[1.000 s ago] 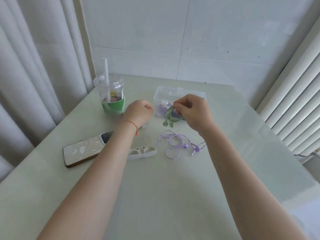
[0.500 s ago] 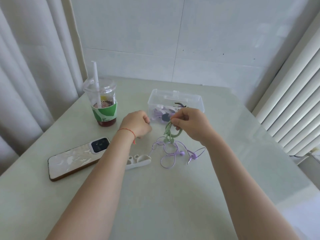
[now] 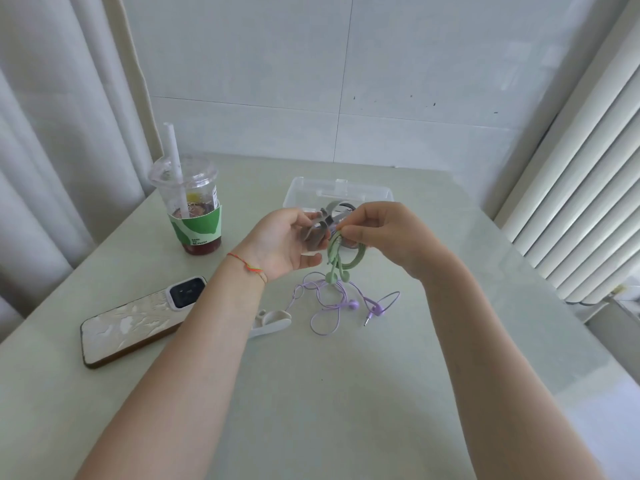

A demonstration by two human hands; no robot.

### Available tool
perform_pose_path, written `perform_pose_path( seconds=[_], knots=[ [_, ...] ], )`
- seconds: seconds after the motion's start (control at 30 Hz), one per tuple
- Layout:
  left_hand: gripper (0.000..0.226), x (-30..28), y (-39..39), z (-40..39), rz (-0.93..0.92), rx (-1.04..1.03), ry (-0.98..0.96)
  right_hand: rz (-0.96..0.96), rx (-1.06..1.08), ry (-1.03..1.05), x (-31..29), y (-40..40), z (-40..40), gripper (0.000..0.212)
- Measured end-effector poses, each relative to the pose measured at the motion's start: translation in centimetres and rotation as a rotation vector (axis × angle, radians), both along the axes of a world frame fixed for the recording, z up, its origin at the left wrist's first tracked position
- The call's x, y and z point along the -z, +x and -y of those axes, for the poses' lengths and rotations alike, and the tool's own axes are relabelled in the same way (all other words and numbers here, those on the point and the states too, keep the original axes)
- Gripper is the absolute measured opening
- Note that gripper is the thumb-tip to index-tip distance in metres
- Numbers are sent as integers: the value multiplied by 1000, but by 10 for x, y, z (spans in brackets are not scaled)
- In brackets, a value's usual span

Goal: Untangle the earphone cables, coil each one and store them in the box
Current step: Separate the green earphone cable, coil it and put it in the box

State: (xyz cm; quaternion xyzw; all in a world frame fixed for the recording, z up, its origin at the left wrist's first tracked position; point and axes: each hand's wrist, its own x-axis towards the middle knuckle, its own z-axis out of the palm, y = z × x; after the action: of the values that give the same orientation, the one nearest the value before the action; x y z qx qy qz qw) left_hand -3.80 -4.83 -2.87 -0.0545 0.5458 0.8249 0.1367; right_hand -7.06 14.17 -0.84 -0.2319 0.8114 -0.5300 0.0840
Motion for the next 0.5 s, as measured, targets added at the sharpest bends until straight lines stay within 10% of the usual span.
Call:
perform_pose_path(
  seconds=[0.5],
  knots=[
    [34, 2, -2, -4, -92, 94, -157, -70, 98, -186, -5, -6, -9, 14]
  ],
)
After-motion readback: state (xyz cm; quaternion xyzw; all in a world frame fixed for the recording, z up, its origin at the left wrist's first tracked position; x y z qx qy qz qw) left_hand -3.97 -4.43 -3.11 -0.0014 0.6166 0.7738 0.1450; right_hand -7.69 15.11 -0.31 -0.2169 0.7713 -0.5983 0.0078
